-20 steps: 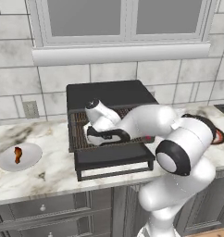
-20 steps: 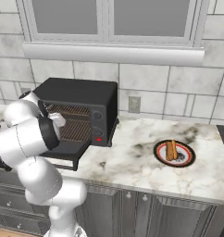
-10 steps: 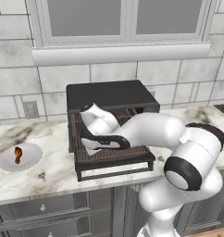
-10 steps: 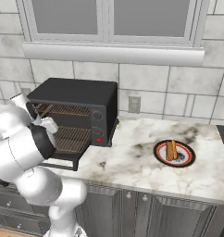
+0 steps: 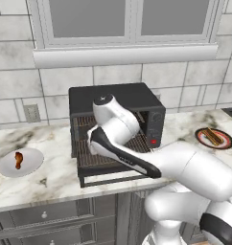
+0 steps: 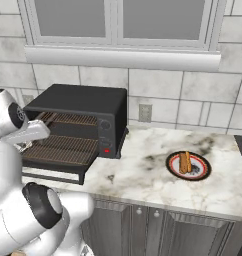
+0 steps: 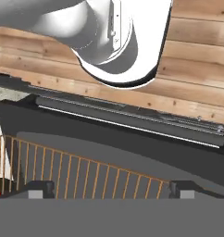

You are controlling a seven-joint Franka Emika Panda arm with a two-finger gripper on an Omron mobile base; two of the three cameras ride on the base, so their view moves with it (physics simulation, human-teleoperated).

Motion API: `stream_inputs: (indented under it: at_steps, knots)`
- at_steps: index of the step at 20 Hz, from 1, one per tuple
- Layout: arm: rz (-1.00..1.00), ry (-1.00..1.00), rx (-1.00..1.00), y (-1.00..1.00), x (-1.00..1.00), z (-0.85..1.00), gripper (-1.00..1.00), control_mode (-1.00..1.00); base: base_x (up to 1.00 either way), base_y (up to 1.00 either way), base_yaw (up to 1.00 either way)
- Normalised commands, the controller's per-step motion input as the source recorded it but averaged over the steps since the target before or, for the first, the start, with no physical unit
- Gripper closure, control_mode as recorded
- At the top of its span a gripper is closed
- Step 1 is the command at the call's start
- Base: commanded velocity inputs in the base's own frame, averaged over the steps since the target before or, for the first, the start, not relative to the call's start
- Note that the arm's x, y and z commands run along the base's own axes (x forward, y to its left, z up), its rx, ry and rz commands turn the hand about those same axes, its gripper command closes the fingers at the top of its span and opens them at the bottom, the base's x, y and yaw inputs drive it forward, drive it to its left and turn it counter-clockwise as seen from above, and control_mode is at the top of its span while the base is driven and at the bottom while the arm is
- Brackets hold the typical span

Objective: Open the toaster oven door. Place the hotdog bun on the top rack in the toaster oven and place the chicken drumstick on the bottom rack.

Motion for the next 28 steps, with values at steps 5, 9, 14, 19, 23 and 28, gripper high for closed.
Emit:
stream_inputs:
  at_steps: [5,9,14,19,23,28]
  knots:
    - [0.12,0.07,0.20,0.66,-0.32,0.31,-1.00,-1.00,0.00,0.00,0.00]
    - [0.05,0.12,0.03,1.00,-0.07,0.00,-1.00,-1.00,0.00,0.00,0.00]
    - [0.00,0.04,0.00,1.00,0.07,0.12,-1.00,-1.00,0.00,0.00,0.00]
    - [0.00,0.11,-0.02,1.00,0.12,0.14,-1.00,-1.00,0.00,0.00,0.00]
    - [0.00,0.02,-0.04,1.00,0.24,-0.29,-1.00,-1.00,0.00,0.00,0.00]
    - [0.00,0.00,0.00,0.91,0.20,-0.12,-1.00,-1.00,0.00,0.00,0.00]
